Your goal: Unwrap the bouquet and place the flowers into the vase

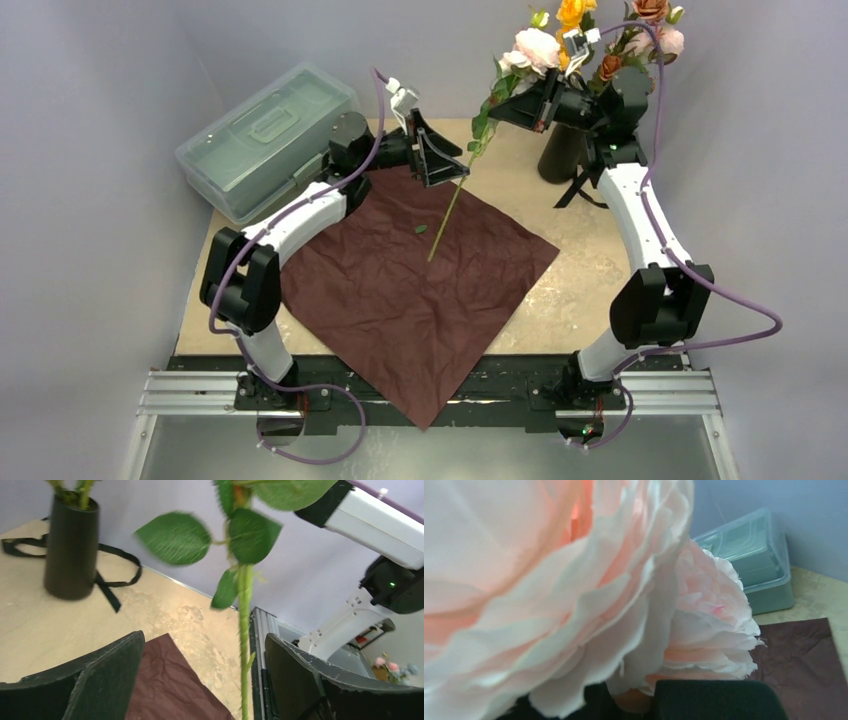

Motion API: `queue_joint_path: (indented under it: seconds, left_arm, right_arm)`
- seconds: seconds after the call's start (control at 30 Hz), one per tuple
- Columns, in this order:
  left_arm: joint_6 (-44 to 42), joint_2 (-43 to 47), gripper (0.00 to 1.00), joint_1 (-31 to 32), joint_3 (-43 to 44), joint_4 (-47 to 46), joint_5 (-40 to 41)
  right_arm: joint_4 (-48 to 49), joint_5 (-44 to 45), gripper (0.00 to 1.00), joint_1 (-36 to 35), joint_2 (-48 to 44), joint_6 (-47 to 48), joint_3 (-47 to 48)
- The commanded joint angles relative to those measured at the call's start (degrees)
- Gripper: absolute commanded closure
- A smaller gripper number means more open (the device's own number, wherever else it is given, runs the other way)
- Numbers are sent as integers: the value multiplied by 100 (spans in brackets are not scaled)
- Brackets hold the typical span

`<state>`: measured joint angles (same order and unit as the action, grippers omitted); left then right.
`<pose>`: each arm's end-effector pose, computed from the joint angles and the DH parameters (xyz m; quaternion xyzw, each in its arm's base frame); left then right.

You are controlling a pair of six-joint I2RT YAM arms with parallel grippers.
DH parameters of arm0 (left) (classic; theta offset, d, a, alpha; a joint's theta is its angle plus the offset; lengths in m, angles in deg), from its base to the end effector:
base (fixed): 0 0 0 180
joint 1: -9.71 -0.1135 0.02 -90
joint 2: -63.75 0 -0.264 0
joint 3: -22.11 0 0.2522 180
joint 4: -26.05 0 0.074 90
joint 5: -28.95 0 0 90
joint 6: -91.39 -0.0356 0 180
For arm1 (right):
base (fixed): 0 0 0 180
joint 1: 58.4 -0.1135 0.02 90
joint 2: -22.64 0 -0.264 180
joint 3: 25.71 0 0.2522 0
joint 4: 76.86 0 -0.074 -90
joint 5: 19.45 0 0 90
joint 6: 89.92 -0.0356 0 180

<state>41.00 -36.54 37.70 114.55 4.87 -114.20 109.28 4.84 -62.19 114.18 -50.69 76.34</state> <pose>0.3485 -0.2175 0.3608 0.2930 0.5874 -0.6208 0.4286 0.3571 0.0562 0.4488 -0.1991 0.6336 0.5968 0.4503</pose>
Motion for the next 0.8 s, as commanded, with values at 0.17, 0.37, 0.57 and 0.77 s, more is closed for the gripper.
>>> queue_joint_path:
  seconds: [0.17, 0.37, 0.57, 0.77]
  left_arm:
    - [-953, 432, 0, -807, 277, 999, 650]
    - [-1359, 640, 0, -852, 70, 1322, 909]
    - [-1768, 695, 0, -856, 148, 1706, 1126]
    - [-1773, 645, 0, -856, 139, 1707, 1193]
  right_arm:
    - [-1144, 405, 100, 947, -89, 1265, 1260]
    - [-2204, 1641, 100, 1394, 84, 2834, 2444]
    - [-2430, 3364, 100, 1463, 222, 4001, 3221]
    - [-2802, 4089, 100, 1467, 776, 4572, 4222]
